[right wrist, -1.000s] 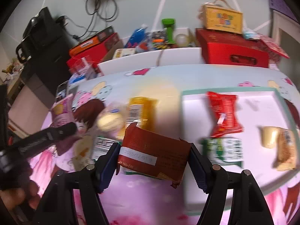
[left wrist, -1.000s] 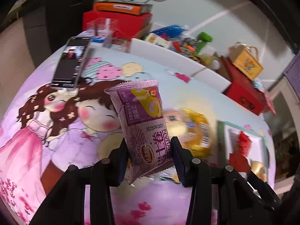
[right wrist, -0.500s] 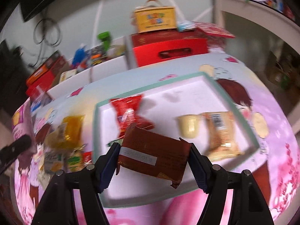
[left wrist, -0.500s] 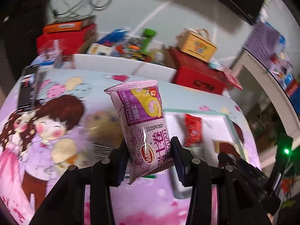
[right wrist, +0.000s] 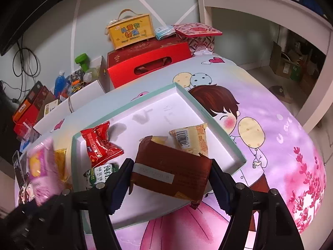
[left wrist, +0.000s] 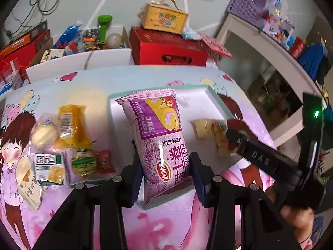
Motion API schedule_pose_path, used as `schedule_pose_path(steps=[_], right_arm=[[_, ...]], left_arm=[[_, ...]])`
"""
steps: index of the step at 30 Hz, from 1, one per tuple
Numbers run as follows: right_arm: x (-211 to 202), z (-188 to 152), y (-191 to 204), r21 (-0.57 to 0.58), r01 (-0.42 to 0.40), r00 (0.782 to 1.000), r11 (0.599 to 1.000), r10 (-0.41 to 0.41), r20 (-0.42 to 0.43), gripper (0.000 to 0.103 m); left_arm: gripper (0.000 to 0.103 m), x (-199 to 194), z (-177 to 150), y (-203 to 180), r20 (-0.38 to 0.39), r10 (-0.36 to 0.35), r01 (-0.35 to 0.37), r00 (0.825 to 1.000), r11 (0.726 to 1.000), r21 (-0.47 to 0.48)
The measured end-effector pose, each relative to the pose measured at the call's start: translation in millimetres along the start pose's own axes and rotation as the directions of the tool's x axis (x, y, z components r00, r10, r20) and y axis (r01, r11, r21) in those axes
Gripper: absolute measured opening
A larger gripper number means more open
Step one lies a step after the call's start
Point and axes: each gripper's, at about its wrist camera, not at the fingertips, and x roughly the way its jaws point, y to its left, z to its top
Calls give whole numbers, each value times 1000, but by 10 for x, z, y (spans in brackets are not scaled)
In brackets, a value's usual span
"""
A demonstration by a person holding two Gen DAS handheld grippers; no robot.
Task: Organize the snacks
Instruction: 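Carry the purple bag to the tray with the left tool while the right tool carries the brown packet, then lower the purple bag into the tray with the left tool while the right tool releases the brown packet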
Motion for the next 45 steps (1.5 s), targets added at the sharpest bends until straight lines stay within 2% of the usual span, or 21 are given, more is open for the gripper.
schedule_pose_path(steps=[7,12,19,28,29,30,32,45], right_arm=[[174,-49,57,-34,-29,997,999,27,-68,74],[350,-126,88,-37,-26,990,999,20,-141,74],[393,-150,99,-42,-26,987,999,19,-161,74],[415,-138,140,-60,-35,985,998,24,-169,76],[420,-139,146,-62,-38,985,997,27,-170,76],[427,-141,147,-62,-37,985,997,26,-172,76],[442,-144,148,-62,-35,984,997,23,-177,76],[412,-130,164,-72,-34,986,997,22,-167,76]], left_arm=[[45,241,-86,-21,-78,-3,3,997,1000,-7],[45,431,-136,-3,-130,21,-22,991,1000,-12],[45,601,-190,-9,-171,48,-49,984,999,-5],[46,629,-165,-10,-168,44,-49,985,999,-24],[51,622,-160,-3,-169,40,-46,985,998,-33],[60,606,-167,15,-171,33,-40,985,998,-39],[67,592,-164,32,-172,35,-43,984,998,-44],[67,452,-113,100,-138,52,-60,989,997,-57]])
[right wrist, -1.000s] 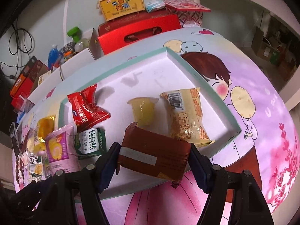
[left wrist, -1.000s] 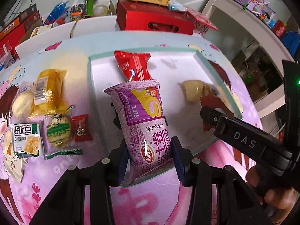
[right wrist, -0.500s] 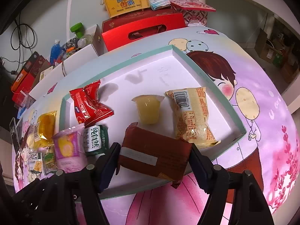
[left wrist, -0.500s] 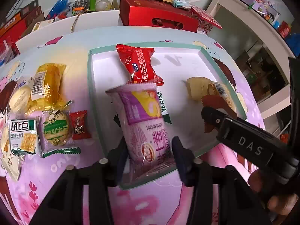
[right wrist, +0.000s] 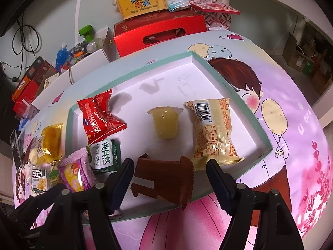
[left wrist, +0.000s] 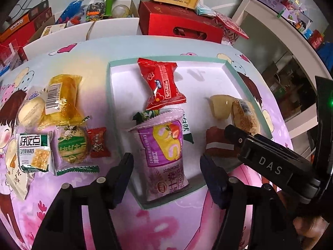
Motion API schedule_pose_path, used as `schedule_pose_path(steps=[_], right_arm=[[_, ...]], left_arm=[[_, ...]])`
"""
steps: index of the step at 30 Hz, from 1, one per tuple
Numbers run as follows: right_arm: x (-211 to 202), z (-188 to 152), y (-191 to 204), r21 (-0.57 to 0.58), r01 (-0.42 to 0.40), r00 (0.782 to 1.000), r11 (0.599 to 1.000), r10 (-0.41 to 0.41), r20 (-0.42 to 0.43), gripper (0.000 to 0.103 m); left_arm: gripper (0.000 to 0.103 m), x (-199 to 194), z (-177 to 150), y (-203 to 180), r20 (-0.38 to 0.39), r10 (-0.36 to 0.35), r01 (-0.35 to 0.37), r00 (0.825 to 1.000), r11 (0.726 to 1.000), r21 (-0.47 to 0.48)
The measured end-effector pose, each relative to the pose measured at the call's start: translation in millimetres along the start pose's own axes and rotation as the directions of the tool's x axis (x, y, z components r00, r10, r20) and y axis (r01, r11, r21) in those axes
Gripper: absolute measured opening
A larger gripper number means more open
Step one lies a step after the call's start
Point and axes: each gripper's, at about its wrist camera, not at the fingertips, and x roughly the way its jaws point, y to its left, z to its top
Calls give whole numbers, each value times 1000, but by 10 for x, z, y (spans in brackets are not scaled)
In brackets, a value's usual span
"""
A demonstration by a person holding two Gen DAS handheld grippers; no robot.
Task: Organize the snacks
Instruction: 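Lower the purple bag into the tray with the left tool while the right tool releases the brown packet, then withdraw both open tools from the tray toward the snack pile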
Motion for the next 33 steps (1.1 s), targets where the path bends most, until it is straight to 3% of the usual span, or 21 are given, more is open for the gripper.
schedule_pose_path(steps=[11,13,15,19,21,33], right_arm=[[6,-3,13,-7,-6,1000,1000,6,-4,76],[6,-2,13,-2,-20,1000,1000,20,-1,80],[9,-1,18,-1,-23,1000,1000,23,5,90],[7,-5,35,-8,-28,999,1000,29,15,91],[10,-7,49,-15,-32,999,999,32,18,103],[-57,-21,154,-50,-25,997,998,28,69,103]], left_arm=[[67,-80,35,229,28,39,-37,999,997,-75],[71,-92,42,299,35,59,-55,998,993,-102],[83,-106,43,392,44,107,-100,993,986,-137],[85,-147,48,592,65,180,-164,982,966,-198],[95,-170,46,679,73,205,-184,976,957,-226],[96,-330,38,996,123,284,-232,951,918,-323]])
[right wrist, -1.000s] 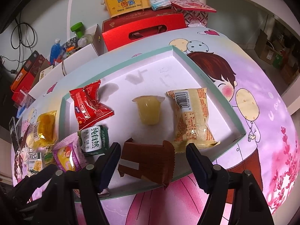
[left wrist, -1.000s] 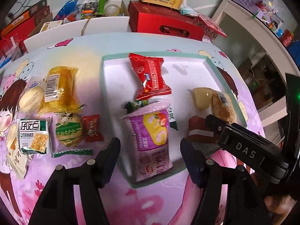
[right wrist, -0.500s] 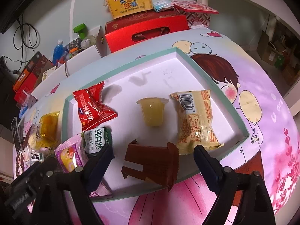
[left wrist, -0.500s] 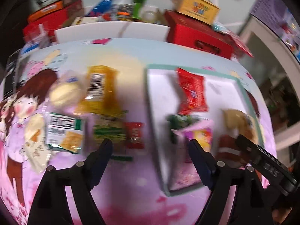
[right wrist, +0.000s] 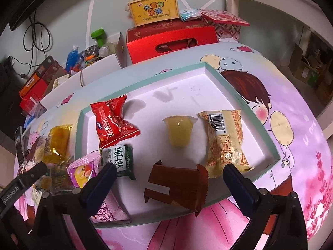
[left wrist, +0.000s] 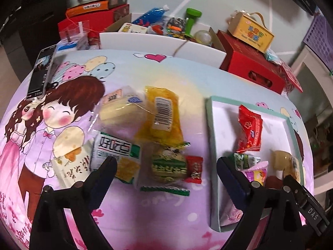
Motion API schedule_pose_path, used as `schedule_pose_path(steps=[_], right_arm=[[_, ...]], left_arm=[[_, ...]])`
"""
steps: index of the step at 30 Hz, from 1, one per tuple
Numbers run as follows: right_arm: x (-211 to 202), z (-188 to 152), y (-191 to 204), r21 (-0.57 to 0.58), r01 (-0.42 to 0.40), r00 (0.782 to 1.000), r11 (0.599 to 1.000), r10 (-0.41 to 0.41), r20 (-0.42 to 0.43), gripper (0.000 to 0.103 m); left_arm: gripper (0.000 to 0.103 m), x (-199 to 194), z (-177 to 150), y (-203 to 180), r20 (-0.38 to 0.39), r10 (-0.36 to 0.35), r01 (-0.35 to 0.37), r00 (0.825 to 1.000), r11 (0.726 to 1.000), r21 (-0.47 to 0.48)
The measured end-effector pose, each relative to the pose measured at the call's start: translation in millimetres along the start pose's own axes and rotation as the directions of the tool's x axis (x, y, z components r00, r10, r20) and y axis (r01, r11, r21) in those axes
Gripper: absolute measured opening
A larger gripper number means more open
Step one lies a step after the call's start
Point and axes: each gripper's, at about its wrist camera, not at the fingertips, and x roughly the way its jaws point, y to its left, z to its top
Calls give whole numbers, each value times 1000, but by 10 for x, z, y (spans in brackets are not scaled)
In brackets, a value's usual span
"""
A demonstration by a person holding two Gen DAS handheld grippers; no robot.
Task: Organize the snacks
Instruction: 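Withdraw both open tools from the tray toward the snack pile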
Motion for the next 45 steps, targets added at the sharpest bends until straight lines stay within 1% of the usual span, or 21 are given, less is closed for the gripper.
schedule_pose_path(steps=[6,7,10,14,17,20,24,26,29,32,36,39,43,45], right_arm=[[-5,4,13,-6,-6,1000,1000,6,2,103],[-18,4,23,-10,-8,1000,1000,8,8,103],[-81,16,90,-29,-7,999,1000,9,41,103],[-160,19,210,-51,-47,996,998,51,72,103],[-188,-3,340,-68,-83,993,994,88,74,103],[-185,-44,542,-120,-108,991,987,117,65,103],[-177,-107,791,-174,-147,987,974,157,45,103],[-184,-133,929,-206,-162,984,965,174,41,103],[-192,-178,1166,-256,-193,978,947,208,33,103],[-175,-216,1348,-284,-234,969,930,247,13,103],[-129,-283,1610,-331,-254,964,909,267,-6,103],[-48,-313,1771,-343,-280,958,897,285,-36,103],[94,-358,1939,-347,-301,953,888,295,-72,103],[201,-366,2018,-345,-293,956,892,281,-87,103]], left_arm=[[96,-22,23,101,11,-13,13,1000,999,-34],[96,-32,31,115,15,-5,5,1000,999,-36],[96,-66,66,163,35,52,-50,998,998,-34],[96,-127,106,302,44,65,-63,997,996,-57],[96,-197,142,468,55,83,-78,995,994,-80],[96,-261,173,734,55,100,-92,993,987,-129],[96,-333,185,1166,49,141,-127,989,967,-223],[96,-363,175,1362,45,148,-130,988,953,-272],[96,-382,140,1614,35,146,-126,989,932,-341],[96,-371,110,1743,25,136,-117,990,921,-371],[96,-321,100,1798,7,119,-107,993,918,-381],[96,-251,98,1804,-9,93,-90,996,920,-382],[96,-97,99,1785,-48,61,-74,997,925,-372],[96,1,99,1768,-73,40,-64,997,928,-367]])
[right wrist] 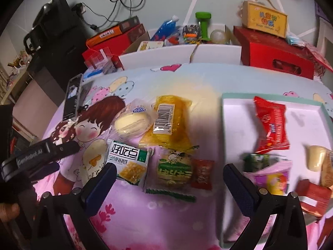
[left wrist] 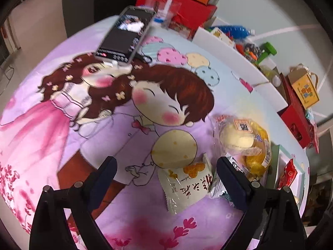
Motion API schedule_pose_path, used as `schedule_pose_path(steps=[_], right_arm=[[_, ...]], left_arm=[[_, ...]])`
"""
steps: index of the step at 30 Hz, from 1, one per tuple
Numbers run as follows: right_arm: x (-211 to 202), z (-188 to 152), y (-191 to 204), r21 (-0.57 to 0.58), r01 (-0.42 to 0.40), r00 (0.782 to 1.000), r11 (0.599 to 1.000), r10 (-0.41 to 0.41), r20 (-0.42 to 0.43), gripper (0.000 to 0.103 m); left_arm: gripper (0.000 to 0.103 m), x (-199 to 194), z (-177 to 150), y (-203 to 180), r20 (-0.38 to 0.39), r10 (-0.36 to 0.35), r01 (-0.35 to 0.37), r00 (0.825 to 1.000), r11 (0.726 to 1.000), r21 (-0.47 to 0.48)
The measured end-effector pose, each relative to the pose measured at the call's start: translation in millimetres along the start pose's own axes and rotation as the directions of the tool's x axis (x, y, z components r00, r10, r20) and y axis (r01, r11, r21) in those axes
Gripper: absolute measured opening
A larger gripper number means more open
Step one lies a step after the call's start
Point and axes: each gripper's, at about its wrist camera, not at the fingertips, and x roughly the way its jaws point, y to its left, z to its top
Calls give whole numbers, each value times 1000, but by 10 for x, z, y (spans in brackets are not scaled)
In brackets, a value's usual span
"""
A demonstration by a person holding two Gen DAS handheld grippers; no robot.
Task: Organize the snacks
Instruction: 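Withdraw both open tools from the tray toward the snack pile, then grasp the white pastry packet with the left tool while the right tool reaches the green biscuit packet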
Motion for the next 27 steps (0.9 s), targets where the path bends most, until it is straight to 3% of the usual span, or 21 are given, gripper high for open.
schedule_pose_path(steps=[6,13,18,23,27], right_arm=[[303,-33,14,25,10,997,1000,-8,-71,100],[379,-42,-31,27,45,996,999,-43,-80,94],[372,-43,-25,11,58,995,998,-57,-76,92],[371,-48,-14,3,59,995,998,-58,-76,90],[360,-38,-49,10,56,996,998,-55,-77,85]], left_arm=[[96,194,-9,-90,-63,-28,30,998,999,23],[96,382,-41,-228,-111,-23,31,994,998,64],[96,462,-47,-275,-122,5,5,993,997,81],[96,555,-86,-366,-124,78,-60,989,987,146],[96,558,-87,-334,-121,87,-68,989,985,158]])
